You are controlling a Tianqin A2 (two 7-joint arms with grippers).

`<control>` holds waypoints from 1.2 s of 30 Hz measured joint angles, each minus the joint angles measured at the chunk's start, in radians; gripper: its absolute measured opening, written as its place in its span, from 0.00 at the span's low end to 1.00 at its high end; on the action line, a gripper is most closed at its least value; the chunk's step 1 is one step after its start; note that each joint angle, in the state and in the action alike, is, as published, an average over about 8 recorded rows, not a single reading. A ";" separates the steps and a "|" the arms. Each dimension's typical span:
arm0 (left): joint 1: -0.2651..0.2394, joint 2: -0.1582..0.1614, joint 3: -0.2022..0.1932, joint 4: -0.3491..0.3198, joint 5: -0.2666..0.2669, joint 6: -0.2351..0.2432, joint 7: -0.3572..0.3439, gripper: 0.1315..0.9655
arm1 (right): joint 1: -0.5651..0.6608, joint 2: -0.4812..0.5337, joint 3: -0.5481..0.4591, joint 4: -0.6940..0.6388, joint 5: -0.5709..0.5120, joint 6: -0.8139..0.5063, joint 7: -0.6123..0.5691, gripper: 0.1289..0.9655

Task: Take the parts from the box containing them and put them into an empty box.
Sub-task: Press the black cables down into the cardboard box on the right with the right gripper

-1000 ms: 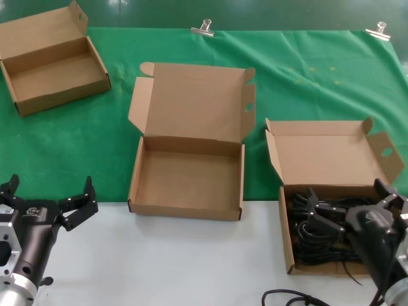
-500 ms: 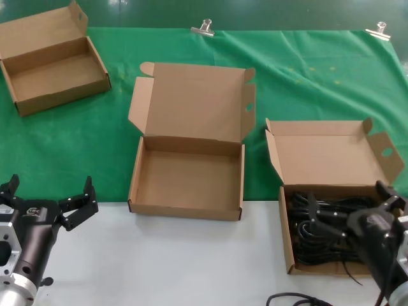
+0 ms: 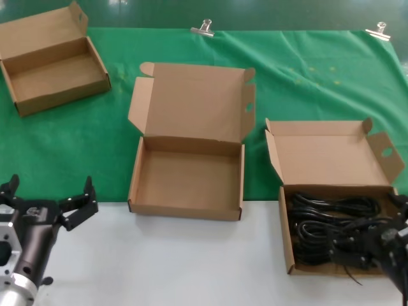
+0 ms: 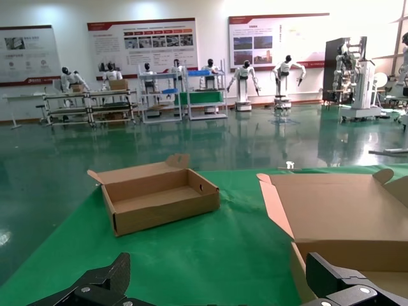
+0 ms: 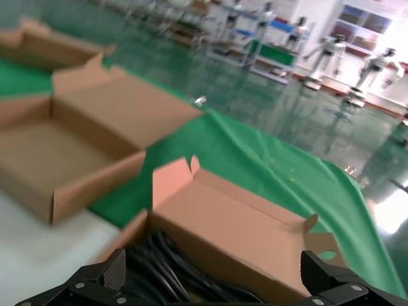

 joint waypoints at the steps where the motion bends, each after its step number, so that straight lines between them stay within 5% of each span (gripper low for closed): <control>1: 0.000 0.000 0.000 0.000 0.000 0.000 0.000 1.00 | 0.011 0.025 -0.024 0.005 0.024 0.011 -0.028 1.00; 18: 0.000 0.000 0.000 0.000 0.000 0.000 0.000 1.00 | 0.320 0.241 -0.426 0.026 0.396 0.174 -0.629 1.00; 36: 0.000 0.000 0.000 0.000 0.000 0.000 0.000 1.00 | 0.555 0.217 -0.664 -0.053 0.447 0.219 -0.801 1.00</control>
